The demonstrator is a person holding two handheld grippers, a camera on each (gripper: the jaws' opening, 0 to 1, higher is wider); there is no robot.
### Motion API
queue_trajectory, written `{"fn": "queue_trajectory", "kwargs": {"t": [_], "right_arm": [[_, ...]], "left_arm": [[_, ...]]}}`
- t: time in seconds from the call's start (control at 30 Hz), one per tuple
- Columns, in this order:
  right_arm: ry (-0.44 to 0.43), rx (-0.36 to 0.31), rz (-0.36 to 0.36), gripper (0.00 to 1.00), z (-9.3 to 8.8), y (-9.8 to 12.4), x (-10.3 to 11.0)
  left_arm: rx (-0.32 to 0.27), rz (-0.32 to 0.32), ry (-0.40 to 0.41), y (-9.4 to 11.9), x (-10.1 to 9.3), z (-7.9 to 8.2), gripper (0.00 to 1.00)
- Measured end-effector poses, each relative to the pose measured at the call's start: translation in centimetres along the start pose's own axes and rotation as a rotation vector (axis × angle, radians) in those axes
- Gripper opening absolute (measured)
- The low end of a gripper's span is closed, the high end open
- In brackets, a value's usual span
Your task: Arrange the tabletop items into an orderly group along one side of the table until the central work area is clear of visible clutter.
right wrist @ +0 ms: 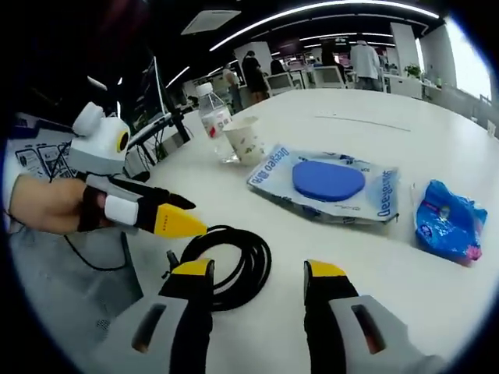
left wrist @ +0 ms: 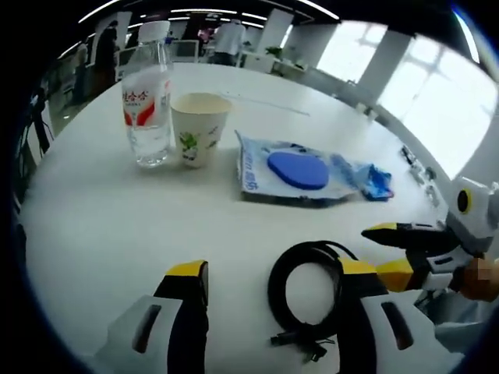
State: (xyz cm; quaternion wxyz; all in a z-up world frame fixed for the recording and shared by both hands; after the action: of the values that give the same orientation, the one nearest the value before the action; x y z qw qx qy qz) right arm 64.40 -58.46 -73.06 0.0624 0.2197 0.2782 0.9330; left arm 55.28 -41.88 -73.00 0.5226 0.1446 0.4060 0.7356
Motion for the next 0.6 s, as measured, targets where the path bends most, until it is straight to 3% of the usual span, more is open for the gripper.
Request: {"fn": "queue_trajectory", "kwargs": {"t": [0.33,0.6], "right_arm": [[-0.026,0.054,0.038,0.38,-1.6,-1.3,1.4],[-0.067,0.076,0.048,0.32,-1.9,-1.9,1.1]], "left_arm": [[0.045,0.003,0.021,-0.1,-0.3,-1.3,0.46],[0.065,0.015,0.038,-0.3,-0.1,-1.7,0.33]]}}
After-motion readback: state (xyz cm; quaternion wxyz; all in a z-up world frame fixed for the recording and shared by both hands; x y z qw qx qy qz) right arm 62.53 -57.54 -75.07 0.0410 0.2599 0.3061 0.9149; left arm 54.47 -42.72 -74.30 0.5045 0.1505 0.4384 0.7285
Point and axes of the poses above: the point that each gripper's makers call its tool centre point, and the gripper's own axes: y roughly backward along the fingers, x roughly to its left, z roughly out of its top, the point moved 8 cm from there along y, roughly backward along the fingers, and after that the axes turned 9 degrees about z, right-handed, at the moved point
